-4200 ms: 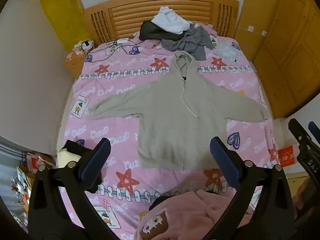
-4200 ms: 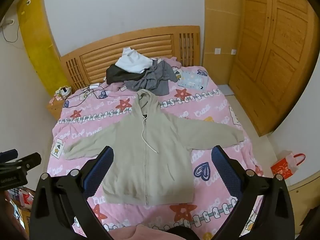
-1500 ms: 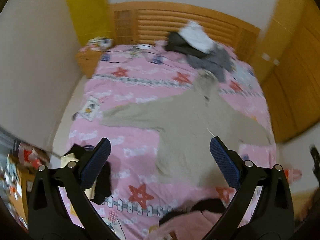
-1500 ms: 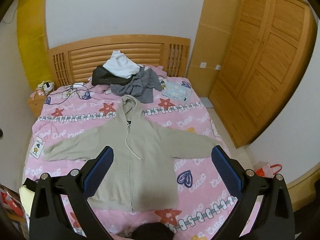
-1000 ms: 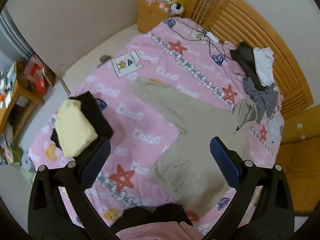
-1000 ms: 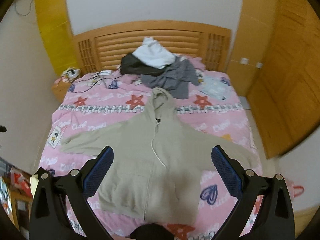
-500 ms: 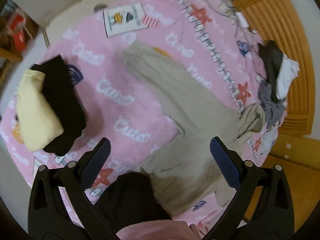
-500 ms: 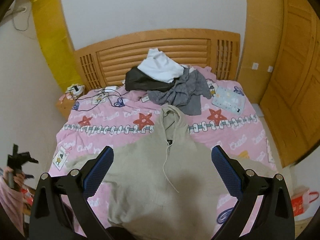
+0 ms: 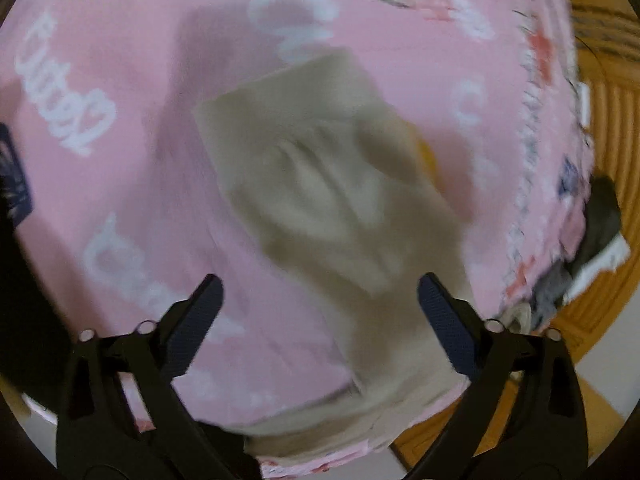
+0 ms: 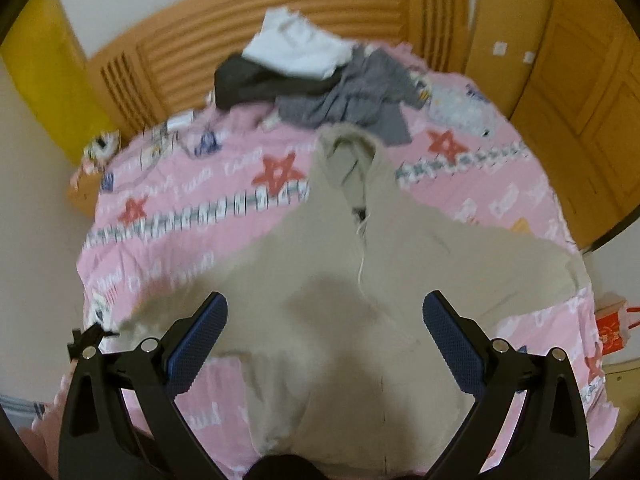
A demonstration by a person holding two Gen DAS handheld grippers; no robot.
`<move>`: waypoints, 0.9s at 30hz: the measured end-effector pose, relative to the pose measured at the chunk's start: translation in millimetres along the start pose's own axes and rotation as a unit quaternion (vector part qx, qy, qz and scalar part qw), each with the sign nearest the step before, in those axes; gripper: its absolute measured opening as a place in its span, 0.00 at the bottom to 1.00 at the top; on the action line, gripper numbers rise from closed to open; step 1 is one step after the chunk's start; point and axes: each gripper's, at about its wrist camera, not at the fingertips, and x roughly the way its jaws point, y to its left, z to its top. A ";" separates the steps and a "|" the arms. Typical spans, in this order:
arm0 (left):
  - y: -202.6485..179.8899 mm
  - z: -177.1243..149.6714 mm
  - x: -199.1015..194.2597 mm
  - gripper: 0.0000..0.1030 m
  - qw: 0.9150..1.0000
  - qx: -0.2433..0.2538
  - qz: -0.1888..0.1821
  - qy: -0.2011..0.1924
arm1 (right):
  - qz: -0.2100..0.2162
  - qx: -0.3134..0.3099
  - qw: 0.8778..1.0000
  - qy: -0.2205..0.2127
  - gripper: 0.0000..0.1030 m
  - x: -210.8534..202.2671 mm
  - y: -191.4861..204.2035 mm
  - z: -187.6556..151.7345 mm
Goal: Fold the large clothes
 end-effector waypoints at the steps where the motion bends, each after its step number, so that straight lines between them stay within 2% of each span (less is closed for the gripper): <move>1: 5.2 7.6 10.2 0.87 1.000 -0.008 -0.009 0.000 | 0.003 -0.004 1.000 0.006 0.93 5.0 4.6 -4.7; 4: 11.0 20.4 32.4 0.60 0.999 -0.015 -0.028 0.008 | 0.002 -0.029 0.999 0.018 0.93 20.7 22.8 -20.3; 5: 10.1 21.9 37.3 0.43 1.000 -0.012 -0.024 0.010 | -0.004 -0.038 0.999 0.021 0.93 24.6 27.5 -26.0; 6: 7.5 23.5 42.7 0.32 1.000 -0.004 -0.014 0.010 | -0.008 -0.043 0.999 0.023 0.93 26.4 29.5 -29.0; 7: 5.0 23.8 45.6 0.26 1.000 0.002 -0.003 0.006 | -0.011 -0.046 0.999 0.025 0.93 27.6 30.7 -34.5; 8: 2.2 24.5 46.6 0.14 1.000 0.008 0.004 0.003 | -0.010 -0.047 0.999 0.027 0.93 27.8 30.2 -39.0; 12: -16.9 14.6 34.2 0.07 0.999 0.032 0.016 -0.034 | -0.014 -0.029 0.999 0.024 0.93 21.9 17.2 -51.4; 16: -55.6 -11.0 12.1 0.06 0.991 0.099 0.038 -0.084 | -0.014 -0.008 1.000 0.007 0.93 12.6 -2.7 -55.6; 19: -92.9 -38.4 -3.9 0.06 0.980 0.161 0.034 -0.113 | -0.014 0.005 1.000 -0.006 0.93 10.7 -20.1 -60.3; 22: -125.7 -67.8 -16.3 0.06 0.971 0.203 0.009 -0.129 | -0.005 0.016 1.000 -0.018 0.93 18.5 -42.9 -68.7; 25: -156.3 -105.9 -24.6 0.06 0.958 0.250 -0.015 -0.142 | 0.004 0.026 0.999 -0.028 0.93 37.1 -68.0 -76.4; 27: -175.9 -135.9 -27.4 0.06 0.946 0.288 -0.030 -0.147 | 0.014 0.038 0.999 -0.033 0.93 57.1 -86.8 -81.3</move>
